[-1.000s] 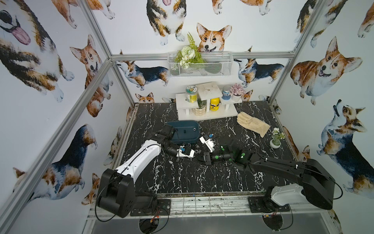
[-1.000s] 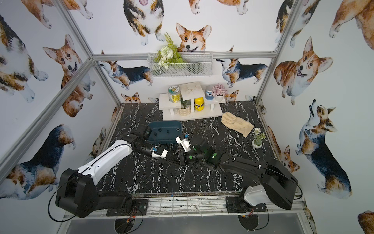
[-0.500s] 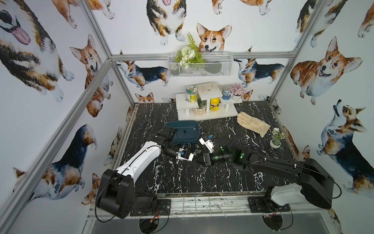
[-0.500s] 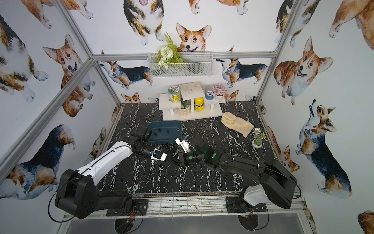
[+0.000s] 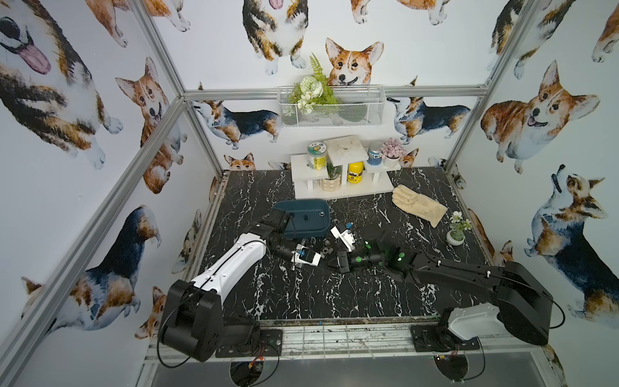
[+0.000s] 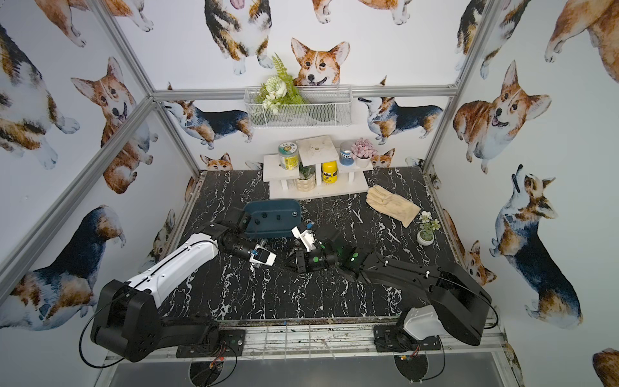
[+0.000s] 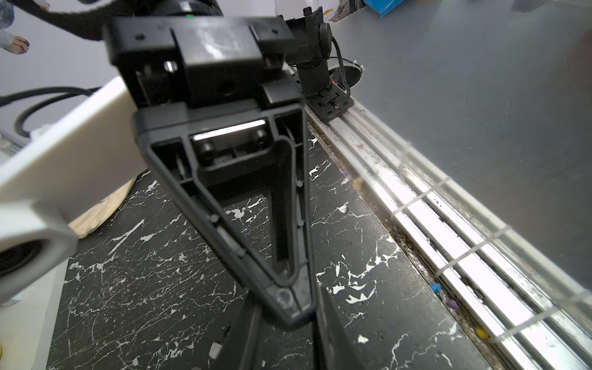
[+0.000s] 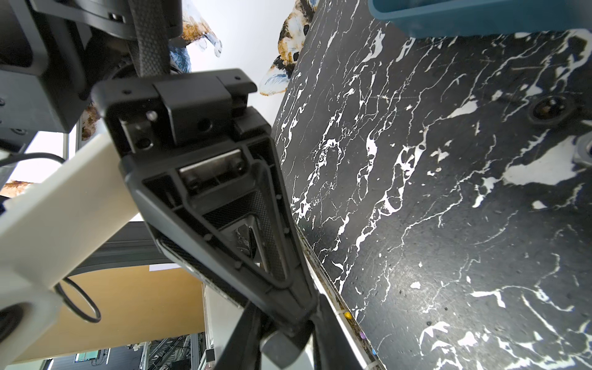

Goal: Put the nuts on the desktop into the storage box
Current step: Pick up the nut from the center of the board.

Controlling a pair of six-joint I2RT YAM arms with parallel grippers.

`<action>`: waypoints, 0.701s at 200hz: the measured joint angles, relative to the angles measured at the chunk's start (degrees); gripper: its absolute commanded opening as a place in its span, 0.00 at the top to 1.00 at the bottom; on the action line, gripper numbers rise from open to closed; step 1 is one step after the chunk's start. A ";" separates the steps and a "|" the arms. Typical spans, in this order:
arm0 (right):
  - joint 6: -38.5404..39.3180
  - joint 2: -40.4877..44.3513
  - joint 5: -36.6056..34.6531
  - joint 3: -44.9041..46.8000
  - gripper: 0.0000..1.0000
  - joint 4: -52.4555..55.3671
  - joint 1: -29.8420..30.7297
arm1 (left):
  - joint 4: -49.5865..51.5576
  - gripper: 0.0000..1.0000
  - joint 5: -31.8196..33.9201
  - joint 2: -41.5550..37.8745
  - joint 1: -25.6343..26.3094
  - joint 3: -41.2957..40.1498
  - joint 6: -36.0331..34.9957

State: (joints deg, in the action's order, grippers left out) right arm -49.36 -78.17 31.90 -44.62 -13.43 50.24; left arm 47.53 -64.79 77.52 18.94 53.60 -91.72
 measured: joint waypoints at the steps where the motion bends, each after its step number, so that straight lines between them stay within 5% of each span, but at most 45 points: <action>1: 0.00 0.00 0.00 0.00 0.77 0.00 0.00 | 0.00 0.86 0.00 0.00 0.00 0.00 0.00; 79: -0.37 0.94 -0.76 0.63 0.15 -4.28 -0.76 | -6.01 0.86 2.25 0.37 -0.26 0.33 9.70; 140: 1.95 3.41 -7.80 0.59 0.04 -2.93 -1.14 | -6.67 0.84 6.29 1.86 -1.77 2.58 15.93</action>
State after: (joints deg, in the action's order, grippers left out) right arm -47.42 -74.76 24.10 -44.03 -16.36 49.10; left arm 40.86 -58.50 79.37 17.17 56.18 -75.79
